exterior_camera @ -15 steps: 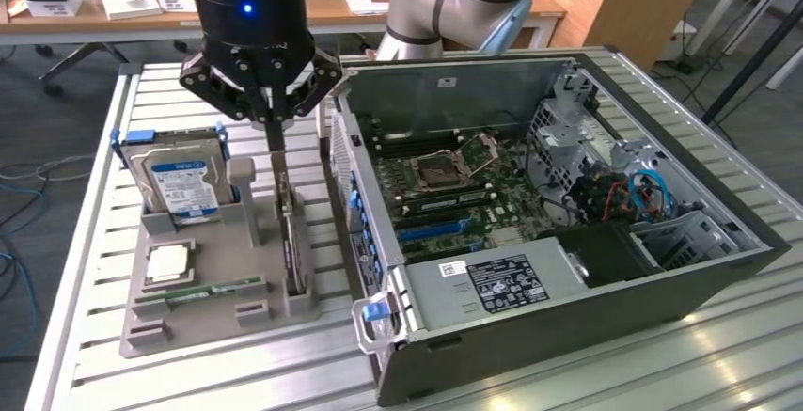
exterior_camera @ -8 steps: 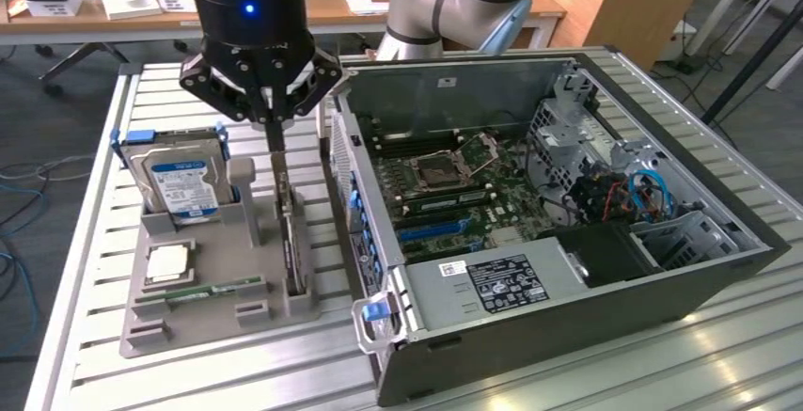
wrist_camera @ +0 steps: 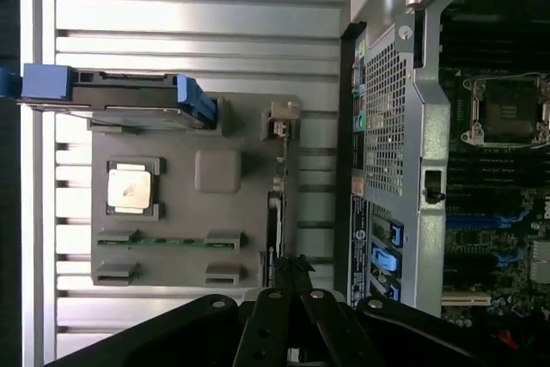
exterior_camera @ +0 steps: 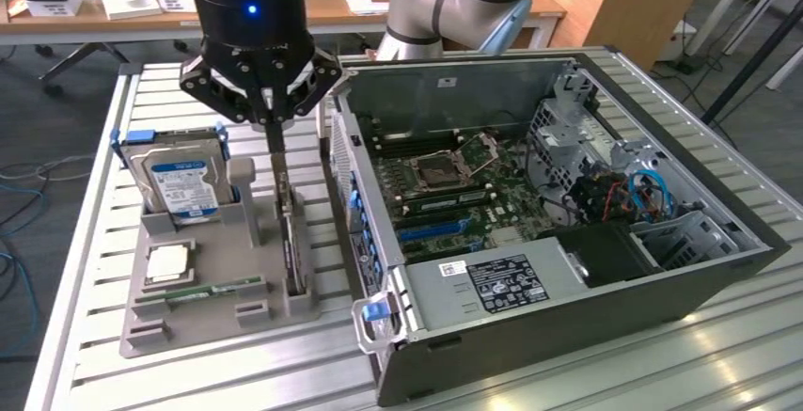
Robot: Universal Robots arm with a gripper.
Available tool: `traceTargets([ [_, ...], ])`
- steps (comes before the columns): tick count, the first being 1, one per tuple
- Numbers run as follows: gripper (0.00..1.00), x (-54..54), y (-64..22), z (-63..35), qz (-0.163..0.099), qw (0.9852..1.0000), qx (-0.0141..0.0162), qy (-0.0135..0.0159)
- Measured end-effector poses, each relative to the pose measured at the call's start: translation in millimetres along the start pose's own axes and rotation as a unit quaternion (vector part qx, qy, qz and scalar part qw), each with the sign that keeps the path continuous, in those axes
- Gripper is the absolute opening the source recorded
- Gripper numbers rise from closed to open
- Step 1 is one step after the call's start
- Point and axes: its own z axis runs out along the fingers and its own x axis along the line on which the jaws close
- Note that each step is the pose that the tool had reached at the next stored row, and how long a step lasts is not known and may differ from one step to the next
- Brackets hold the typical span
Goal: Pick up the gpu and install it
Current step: 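Pick up the gpu and move the gpu toward the slot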
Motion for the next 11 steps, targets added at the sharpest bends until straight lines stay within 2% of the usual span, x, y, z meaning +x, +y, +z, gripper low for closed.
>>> traceTargets([
  [3,0.1,0.1,0.0,0.9,0.026,0.9997,0.0006,-0.0009],
  [11,0.11,0.2,-0.8,0.9,0.027,0.9996,0.0007,-0.001],
])
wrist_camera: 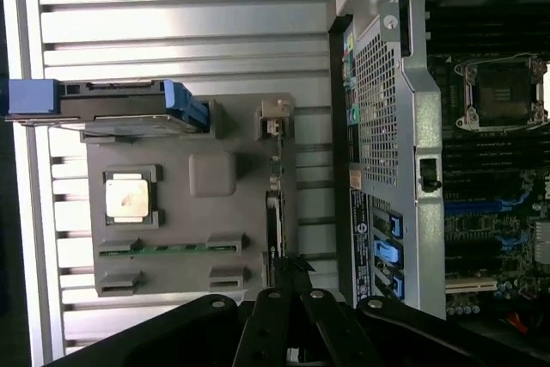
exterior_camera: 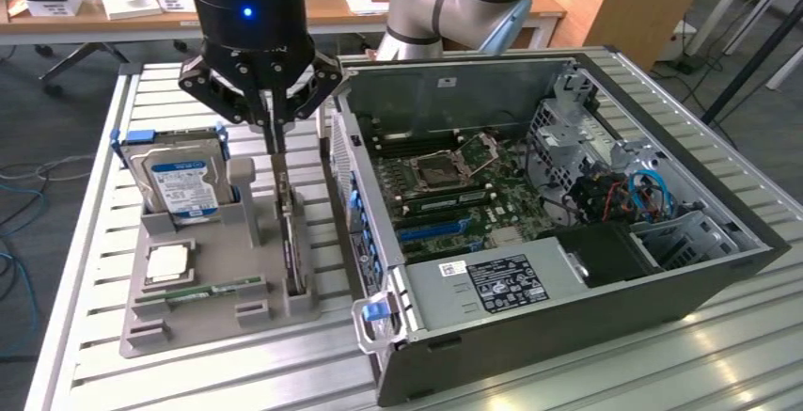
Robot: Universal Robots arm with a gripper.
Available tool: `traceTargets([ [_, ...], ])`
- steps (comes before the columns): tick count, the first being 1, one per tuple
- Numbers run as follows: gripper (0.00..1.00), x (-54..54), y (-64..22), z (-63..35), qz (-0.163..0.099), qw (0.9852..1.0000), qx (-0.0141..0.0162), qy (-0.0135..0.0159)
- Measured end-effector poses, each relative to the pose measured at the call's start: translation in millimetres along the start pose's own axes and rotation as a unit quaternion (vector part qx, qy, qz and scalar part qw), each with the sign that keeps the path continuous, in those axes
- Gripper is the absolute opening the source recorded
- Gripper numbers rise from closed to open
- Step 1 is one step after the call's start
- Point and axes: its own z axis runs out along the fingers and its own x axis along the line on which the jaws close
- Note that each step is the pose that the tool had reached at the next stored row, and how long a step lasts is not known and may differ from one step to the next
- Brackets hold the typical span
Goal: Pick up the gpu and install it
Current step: 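Pick up the gpu and move the gpu toward the slot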
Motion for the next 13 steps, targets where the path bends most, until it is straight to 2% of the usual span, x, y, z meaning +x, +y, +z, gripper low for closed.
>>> traceTargets([
  [2,0.23,0.0,-0.3,0.0,0.0,1.0,0.0,0.0],
  [3,0.23,0.0,-0.3,0.0,0.0,1.0,0.0,0.0],
  [5,0.35,0.0,-0.4,0.0,0.0,1.0,0.0,0.0],
  [7,0.35,0.0,-0.4,0.0,0.0,1.0,0.0,0.0],
  [8,0.41,0.0,-0.4,0.0,0.0,1.0,0.0,0.0],
  [13,0.41,0.2,-0.7,7.2,0.0,1.0,-0.0001,0.0],
])
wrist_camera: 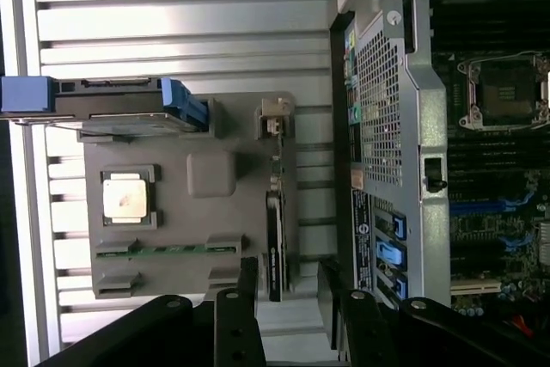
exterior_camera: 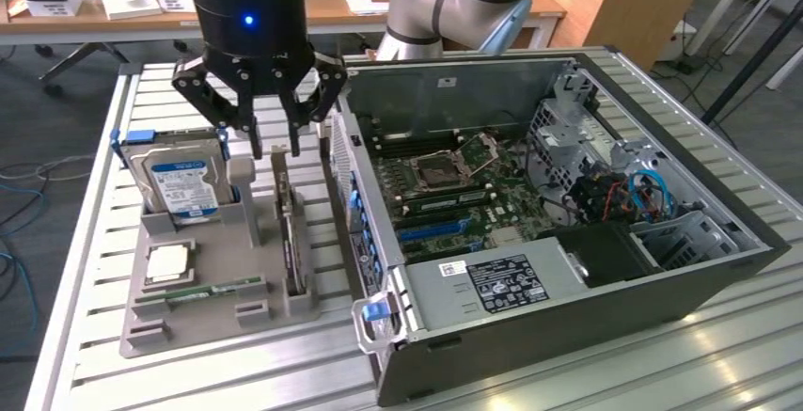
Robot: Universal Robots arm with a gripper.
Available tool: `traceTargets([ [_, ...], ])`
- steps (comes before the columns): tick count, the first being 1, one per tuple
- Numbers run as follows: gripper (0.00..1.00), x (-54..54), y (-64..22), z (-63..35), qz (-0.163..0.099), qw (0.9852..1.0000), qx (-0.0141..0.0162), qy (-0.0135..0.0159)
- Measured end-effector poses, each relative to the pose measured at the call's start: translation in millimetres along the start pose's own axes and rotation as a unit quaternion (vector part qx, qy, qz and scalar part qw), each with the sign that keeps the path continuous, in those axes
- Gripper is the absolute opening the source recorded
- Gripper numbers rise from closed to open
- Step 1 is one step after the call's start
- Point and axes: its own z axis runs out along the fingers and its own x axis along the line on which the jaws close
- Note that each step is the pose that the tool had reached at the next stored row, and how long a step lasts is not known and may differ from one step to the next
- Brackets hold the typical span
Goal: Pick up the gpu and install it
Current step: 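Pick up the gpu and move the gpu toward the slot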
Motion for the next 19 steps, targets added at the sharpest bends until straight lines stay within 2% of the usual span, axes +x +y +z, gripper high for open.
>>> traceTargets([
  [8,0.41,0.4,-0.6,14.6,0.0,1.0,-0.0006,0.0],
  [19,0.41,0.8,-1.3,34.6,0.0,1.0,-0.0044,0.0003],
])
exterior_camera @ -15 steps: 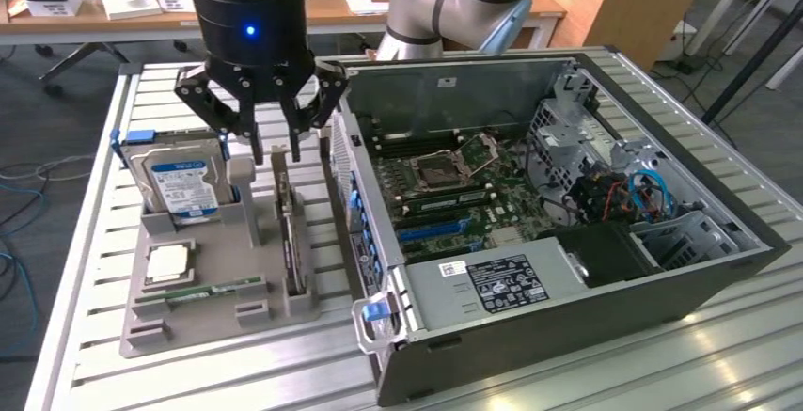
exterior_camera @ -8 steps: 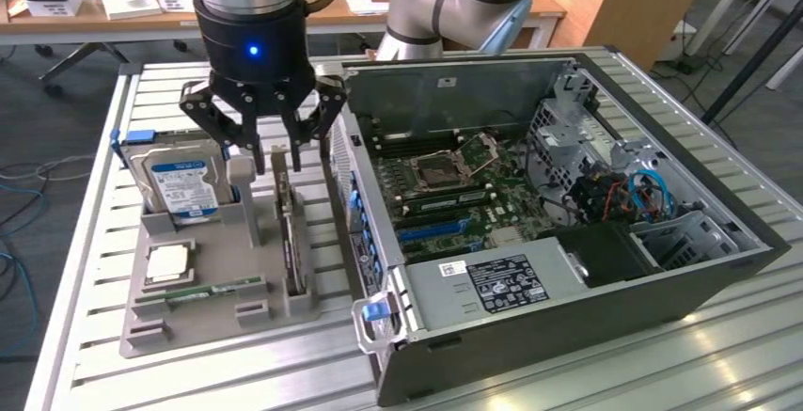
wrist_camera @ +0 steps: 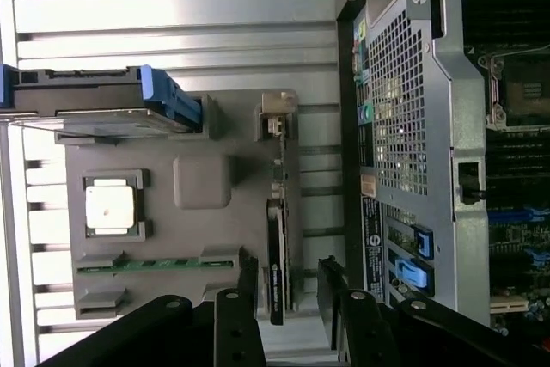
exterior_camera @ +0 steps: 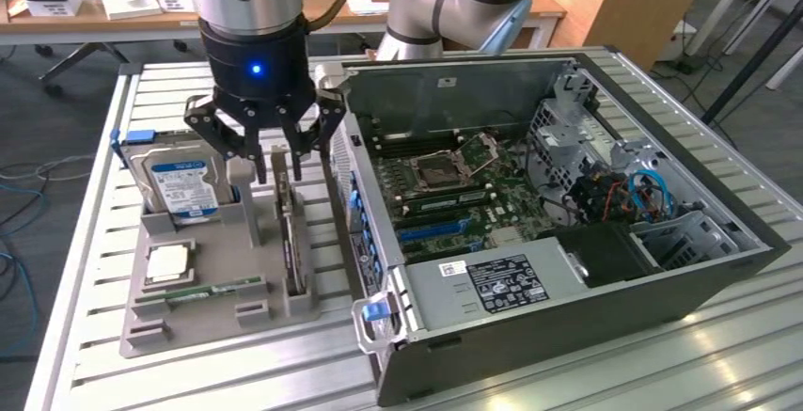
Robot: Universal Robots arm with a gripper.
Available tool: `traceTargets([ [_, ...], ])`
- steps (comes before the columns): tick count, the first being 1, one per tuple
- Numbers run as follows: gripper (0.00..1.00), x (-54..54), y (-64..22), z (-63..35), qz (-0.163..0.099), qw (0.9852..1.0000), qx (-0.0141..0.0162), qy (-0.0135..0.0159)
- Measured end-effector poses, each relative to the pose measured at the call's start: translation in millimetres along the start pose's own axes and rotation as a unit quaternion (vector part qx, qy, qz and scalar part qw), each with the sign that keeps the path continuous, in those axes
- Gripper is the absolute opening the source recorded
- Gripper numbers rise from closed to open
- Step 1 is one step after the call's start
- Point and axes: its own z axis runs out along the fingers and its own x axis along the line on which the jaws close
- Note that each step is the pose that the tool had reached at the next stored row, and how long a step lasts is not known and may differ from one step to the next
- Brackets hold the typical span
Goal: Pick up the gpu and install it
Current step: 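Pick up the gpu and move the gpu toward the slot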
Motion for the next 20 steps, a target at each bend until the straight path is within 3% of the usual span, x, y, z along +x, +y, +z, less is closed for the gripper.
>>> traceTargets([
  [13,0.41,0.5,-1.1,23.4,0.0,1.0,-0.0024,0.0002],
  [20,0.41,0.6,-1.3,27.3,0.0,1.0,-0.0025,0.0001],
])
